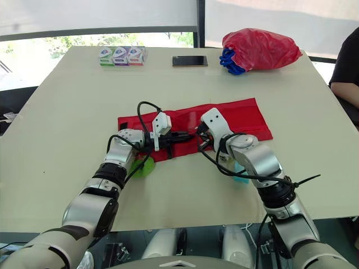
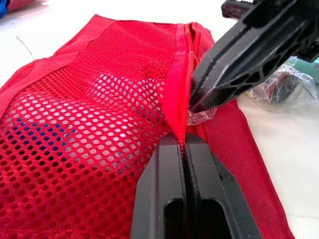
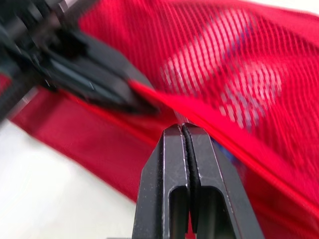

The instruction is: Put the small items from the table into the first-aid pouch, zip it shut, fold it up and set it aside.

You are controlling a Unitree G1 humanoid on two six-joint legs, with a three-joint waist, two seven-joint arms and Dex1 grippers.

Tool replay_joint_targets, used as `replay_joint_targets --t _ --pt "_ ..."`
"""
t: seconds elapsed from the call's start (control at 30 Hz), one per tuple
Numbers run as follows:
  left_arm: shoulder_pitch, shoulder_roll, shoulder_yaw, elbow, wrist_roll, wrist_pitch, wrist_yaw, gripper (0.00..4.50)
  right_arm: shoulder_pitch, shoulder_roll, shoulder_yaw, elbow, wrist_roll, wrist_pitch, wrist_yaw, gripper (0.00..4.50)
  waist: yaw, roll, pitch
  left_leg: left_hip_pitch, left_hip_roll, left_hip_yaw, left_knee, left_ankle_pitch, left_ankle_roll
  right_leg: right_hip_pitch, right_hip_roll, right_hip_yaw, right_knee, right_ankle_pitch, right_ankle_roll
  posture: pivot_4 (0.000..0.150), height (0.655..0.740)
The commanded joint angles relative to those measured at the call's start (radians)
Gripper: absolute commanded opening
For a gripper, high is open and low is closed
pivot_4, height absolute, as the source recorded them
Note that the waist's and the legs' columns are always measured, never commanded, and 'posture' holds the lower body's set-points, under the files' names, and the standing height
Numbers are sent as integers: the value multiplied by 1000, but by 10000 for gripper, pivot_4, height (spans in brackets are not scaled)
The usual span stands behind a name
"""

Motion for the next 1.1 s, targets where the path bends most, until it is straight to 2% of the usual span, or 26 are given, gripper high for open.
replay_joint_targets --t 0.03,0.2,0.47,0.63,0.77,1.1 --pt "0 5 -10 -32 4 -5 -12 0 -29 24 -43 6 -13 -47 -20 501 -1 0 0 0 0 0 0 0 0 0 0 0 0 0 0 1500 7400" --pt "-4 4 -10 -27 5 -7 -10 0 -42 37 -40 42 -37 -79 -29 501 -1 0 0 0 0 0 0 0 0 0 0 0 0 0 0 1500 7400" --pt "-7 2 -7 -17 7 -11 -6 0 6 -79 -57 -163 42 78 61 501 0 0 0 0 0 0 0 0 0 0 0 0 0 0 0 1500 7400" --pt "-4 -2 -7 -18 9 -12 -7 0 75 -122 -32 -196 48 113 66 501 2 0 0 0 0 0 0 0 0 0 0 0 0 0 0 1500 7400" --pt "-5 -1 -6 -17 10 -13 -9 0 84 -100 -15 -144 32 80 55 501 0 0 0 0 0 0 0 0 0 0 0 0 0 0 0 1500 7400" --pt "-2 6 -7 -26 14 -14 -12 0 16 -3 -35 114 -77 -190 -17 501 -1 0 0 0 0 0 0 0 -1 0 0 0 0 0 0 1500 7400"
